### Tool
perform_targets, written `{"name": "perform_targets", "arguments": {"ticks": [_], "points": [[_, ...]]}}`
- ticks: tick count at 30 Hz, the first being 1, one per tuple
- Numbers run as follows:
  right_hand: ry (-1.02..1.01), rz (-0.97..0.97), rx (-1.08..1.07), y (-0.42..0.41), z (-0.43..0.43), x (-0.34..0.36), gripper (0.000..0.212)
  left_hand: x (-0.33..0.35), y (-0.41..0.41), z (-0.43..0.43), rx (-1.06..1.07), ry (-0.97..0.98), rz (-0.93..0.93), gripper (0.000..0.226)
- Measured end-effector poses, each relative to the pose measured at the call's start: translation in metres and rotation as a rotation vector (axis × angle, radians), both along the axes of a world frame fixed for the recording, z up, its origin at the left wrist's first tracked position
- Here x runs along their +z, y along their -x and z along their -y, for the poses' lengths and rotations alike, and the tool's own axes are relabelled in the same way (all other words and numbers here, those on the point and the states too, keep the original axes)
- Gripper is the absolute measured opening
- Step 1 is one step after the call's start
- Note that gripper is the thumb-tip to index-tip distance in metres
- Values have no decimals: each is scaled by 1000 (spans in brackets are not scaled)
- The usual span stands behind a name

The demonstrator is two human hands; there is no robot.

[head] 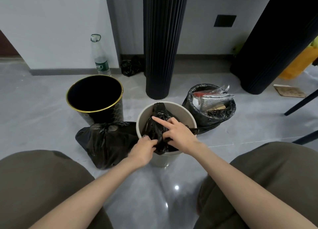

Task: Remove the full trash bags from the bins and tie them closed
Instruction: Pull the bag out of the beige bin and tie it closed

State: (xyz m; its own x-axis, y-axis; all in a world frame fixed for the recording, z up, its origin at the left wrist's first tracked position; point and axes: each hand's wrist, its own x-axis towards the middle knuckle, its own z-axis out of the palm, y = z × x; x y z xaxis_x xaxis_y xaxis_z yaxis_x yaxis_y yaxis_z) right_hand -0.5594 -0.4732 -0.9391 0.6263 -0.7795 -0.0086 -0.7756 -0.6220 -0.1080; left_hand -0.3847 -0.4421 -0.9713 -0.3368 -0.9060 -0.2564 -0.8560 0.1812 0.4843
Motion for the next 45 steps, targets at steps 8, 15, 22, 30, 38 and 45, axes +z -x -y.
{"name": "perform_targets", "arguments": {"ticks": [8, 15, 22, 30, 38, 45], "points": [[-140, -55, -89, -4, 8, -3, 13, 16, -7, 3, -151, 1, 18, 22], [-326, 162, -375, 0, 3, -17, 12, 14, -12, 4, 142, -64, -80, 12], [-406, 563, -747, 7, 14, -22, 29, 19, -11, 16, 564, -639, -266, 43], [-339, -138, -684, 15, 13, -16, 36, 3, 9, 11, 692, -1223, -666, 56], [-328, 213, -790, 16, 18, -4, 42, 6, 27, 12, 908, -1152, -863, 54], [-358, 735, -977, 21, 26, 28, 41, 12, 34, 32, 915, -978, -929, 40]]}}
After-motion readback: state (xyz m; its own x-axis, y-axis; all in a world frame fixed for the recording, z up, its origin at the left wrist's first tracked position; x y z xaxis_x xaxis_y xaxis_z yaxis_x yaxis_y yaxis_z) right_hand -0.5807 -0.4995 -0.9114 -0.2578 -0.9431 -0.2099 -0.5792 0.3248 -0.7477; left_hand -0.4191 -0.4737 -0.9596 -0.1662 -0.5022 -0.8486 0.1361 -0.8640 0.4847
